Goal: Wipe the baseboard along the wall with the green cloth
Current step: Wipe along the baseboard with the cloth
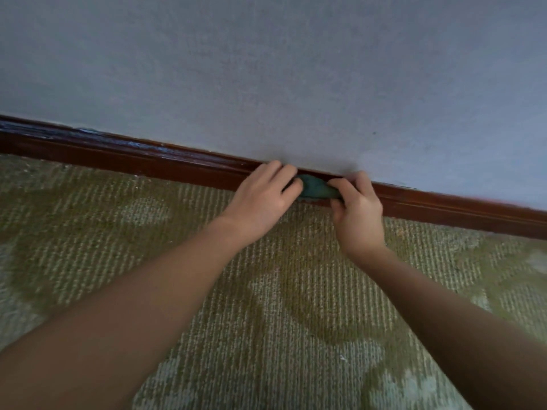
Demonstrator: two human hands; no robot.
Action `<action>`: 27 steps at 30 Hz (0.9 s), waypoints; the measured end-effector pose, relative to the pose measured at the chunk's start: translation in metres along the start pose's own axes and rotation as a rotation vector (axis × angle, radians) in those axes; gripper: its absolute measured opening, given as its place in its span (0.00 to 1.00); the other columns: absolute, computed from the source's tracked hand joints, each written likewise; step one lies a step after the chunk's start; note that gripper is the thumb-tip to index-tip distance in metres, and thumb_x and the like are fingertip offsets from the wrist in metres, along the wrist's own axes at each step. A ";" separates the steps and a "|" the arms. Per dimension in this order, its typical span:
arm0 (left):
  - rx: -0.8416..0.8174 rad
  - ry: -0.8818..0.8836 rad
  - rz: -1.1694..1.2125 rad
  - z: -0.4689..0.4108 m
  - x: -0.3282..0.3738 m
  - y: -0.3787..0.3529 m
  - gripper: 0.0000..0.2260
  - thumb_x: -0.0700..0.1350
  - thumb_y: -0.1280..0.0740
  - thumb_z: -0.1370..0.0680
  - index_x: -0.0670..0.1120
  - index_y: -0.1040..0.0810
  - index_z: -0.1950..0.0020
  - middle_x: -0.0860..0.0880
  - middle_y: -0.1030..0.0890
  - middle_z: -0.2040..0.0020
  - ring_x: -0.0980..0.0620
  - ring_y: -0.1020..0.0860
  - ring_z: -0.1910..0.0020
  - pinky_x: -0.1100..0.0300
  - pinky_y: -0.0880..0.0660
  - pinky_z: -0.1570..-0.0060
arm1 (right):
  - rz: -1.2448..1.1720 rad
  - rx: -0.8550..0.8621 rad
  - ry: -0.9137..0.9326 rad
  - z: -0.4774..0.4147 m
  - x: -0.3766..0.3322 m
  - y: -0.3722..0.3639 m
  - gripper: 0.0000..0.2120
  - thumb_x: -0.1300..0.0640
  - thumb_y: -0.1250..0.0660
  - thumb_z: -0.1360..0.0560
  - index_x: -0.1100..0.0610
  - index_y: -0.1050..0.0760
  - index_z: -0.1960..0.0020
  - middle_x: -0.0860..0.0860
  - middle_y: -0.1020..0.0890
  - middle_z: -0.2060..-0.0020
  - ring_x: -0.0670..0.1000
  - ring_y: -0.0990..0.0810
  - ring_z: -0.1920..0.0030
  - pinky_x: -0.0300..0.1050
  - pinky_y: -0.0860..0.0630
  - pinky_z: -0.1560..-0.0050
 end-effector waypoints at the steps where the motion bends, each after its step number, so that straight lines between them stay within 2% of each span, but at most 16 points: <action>1: -0.006 -0.025 -0.001 -0.004 0.002 -0.002 0.12 0.31 0.43 0.30 0.31 0.20 0.58 0.35 0.20 0.61 0.41 0.21 0.64 0.53 0.23 0.67 | 0.004 0.011 0.013 0.001 0.004 0.002 0.14 0.75 0.34 0.33 0.68 0.22 0.48 0.65 0.24 0.53 0.64 0.22 0.59 0.53 0.24 0.58; 5: -0.038 -0.110 -0.060 0.001 -0.009 -0.003 0.09 0.30 0.40 0.30 0.32 0.20 0.56 0.35 0.20 0.59 0.41 0.21 0.63 0.53 0.23 0.67 | -0.035 0.063 0.038 0.002 -0.005 -0.004 0.13 0.78 0.34 0.35 0.71 0.22 0.52 0.66 0.23 0.58 0.64 0.22 0.61 0.54 0.23 0.62; 9: -0.063 -0.076 -0.104 0.015 -0.023 0.000 0.12 0.30 0.42 0.29 0.31 0.21 0.54 0.34 0.20 0.55 0.40 0.26 0.58 0.52 0.25 0.65 | -0.043 0.014 0.108 -0.001 -0.019 -0.012 0.12 0.79 0.34 0.36 0.71 0.22 0.53 0.66 0.22 0.58 0.64 0.22 0.63 0.55 0.22 0.64; 11: -0.082 -0.074 -0.101 0.017 -0.024 0.002 0.11 0.30 0.42 0.30 0.31 0.21 0.54 0.34 0.20 0.55 0.40 0.24 0.59 0.52 0.25 0.65 | -0.057 0.003 0.106 -0.002 -0.021 -0.011 0.12 0.79 0.34 0.35 0.71 0.23 0.53 0.66 0.22 0.58 0.64 0.22 0.62 0.56 0.22 0.63; 14: -0.114 -0.026 -0.089 0.016 -0.023 0.006 0.09 0.27 0.33 0.34 0.31 0.21 0.55 0.34 0.21 0.56 0.40 0.24 0.59 0.53 0.26 0.67 | -0.068 -0.035 0.109 -0.004 -0.021 -0.009 0.11 0.77 0.34 0.33 0.71 0.23 0.51 0.66 0.23 0.55 0.64 0.22 0.60 0.56 0.22 0.62; 17: -0.163 0.045 -0.138 0.025 -0.031 0.014 0.14 0.25 0.27 0.40 0.31 0.22 0.56 0.34 0.21 0.56 0.39 0.23 0.60 0.53 0.26 0.68 | -0.048 -0.096 0.158 -0.009 -0.034 -0.014 0.11 0.76 0.34 0.32 0.70 0.23 0.50 0.65 0.23 0.54 0.64 0.23 0.59 0.55 0.24 0.62; 20: -0.176 0.026 -0.164 0.029 -0.038 0.022 0.14 0.25 0.28 0.40 0.32 0.22 0.56 0.34 0.21 0.56 0.38 0.22 0.62 0.53 0.27 0.67 | -0.010 -0.145 0.175 -0.012 -0.045 -0.021 0.11 0.75 0.34 0.33 0.69 0.23 0.52 0.64 0.23 0.55 0.62 0.23 0.59 0.51 0.26 0.62; 27: -0.139 0.006 -0.234 0.035 -0.049 0.028 0.14 0.27 0.28 0.39 0.34 0.20 0.54 0.37 0.20 0.56 0.40 0.25 0.60 0.53 0.29 0.66 | 0.040 -0.159 0.190 -0.017 -0.055 -0.027 0.09 0.75 0.35 0.32 0.68 0.24 0.53 0.62 0.24 0.55 0.62 0.23 0.60 0.52 0.26 0.64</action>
Point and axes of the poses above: each hand's wrist, its own z-axis away from the middle knuckle, its own y-axis out of the back of the hand, x = y × z, the point moved 3 cm from there along -z, towards the middle knuckle
